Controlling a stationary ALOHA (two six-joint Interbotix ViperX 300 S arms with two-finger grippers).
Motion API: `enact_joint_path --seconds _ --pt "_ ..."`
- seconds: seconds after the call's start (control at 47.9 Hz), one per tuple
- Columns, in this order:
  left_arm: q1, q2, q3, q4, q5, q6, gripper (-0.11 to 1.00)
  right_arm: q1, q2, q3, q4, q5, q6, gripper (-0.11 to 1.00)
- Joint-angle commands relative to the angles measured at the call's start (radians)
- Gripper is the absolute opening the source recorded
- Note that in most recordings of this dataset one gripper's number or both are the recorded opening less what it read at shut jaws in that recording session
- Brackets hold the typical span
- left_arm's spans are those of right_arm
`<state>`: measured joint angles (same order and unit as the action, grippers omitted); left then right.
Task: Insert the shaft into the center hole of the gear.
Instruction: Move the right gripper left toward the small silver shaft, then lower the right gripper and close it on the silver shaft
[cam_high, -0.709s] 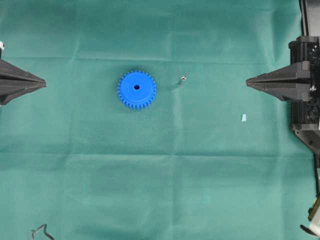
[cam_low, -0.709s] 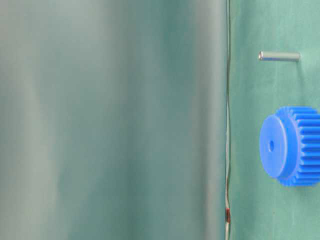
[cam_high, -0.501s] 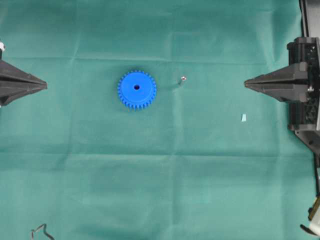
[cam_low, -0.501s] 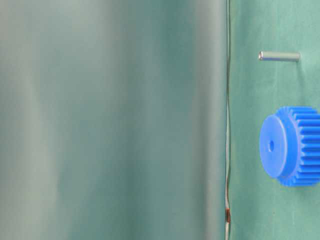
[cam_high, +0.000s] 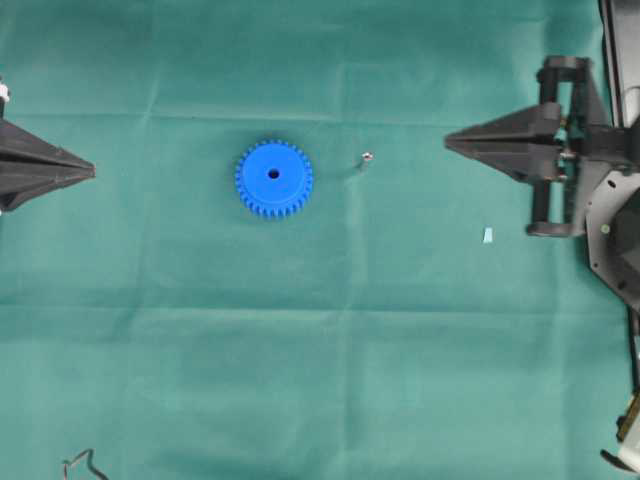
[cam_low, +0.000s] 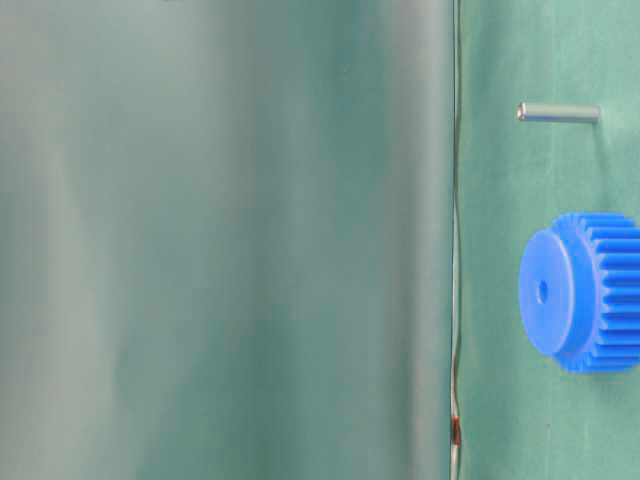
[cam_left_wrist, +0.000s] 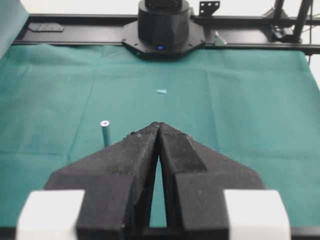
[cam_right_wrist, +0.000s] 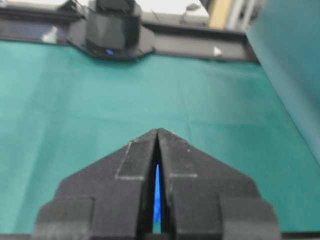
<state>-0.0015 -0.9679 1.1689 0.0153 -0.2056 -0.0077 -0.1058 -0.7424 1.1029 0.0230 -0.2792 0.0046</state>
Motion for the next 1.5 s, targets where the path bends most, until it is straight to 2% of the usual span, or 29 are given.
enact_joint_path --seconds 0.0,0.083,0.25,0.292,0.334,0.48,0.751,0.918,1.231,1.356,1.481 --pt "0.0 0.003 -0.025 0.003 -0.005 0.002 0.0 -0.012 0.054 -0.028 0.014 -0.034 0.0 0.13" --pt "0.0 0.003 -0.025 0.002 -0.005 0.002 0.0 -0.02 0.123 -0.035 0.018 -0.058 0.002 0.3" --pt "-0.002 0.003 -0.025 0.002 -0.006 0.002 0.0 -0.043 0.279 -0.054 0.038 -0.098 0.002 0.76" --pt "0.0 0.003 -0.025 0.003 -0.006 0.002 0.0 -0.051 0.318 -0.057 0.041 -0.114 0.0 0.85" --pt "0.0 0.003 -0.025 0.002 -0.006 0.002 0.0 -0.058 0.353 -0.058 0.044 -0.13 0.0 0.88" --pt "0.0 0.003 -0.025 0.002 -0.006 0.002 0.0 -0.084 0.482 -0.077 0.074 -0.19 0.0 0.85" --pt "0.0 0.003 -0.025 0.003 -0.005 0.002 0.0 -0.1 0.646 -0.104 0.114 -0.204 0.0 0.85" --pt "0.0 0.003 -0.025 0.002 -0.005 0.002 0.0 -0.1 0.715 -0.104 0.15 -0.206 0.0 0.85" --pt "0.0 0.005 -0.025 0.003 -0.003 0.002 0.0 -0.1 0.753 -0.103 0.166 -0.221 0.0 0.82" --pt "0.0 0.005 -0.025 0.003 -0.003 0.002 0.0 -0.1 0.753 -0.103 0.166 -0.221 0.0 0.75" --pt "0.0 0.005 -0.025 0.003 -0.003 0.002 0.0 -0.1 0.752 -0.101 0.166 -0.219 0.0 0.53"
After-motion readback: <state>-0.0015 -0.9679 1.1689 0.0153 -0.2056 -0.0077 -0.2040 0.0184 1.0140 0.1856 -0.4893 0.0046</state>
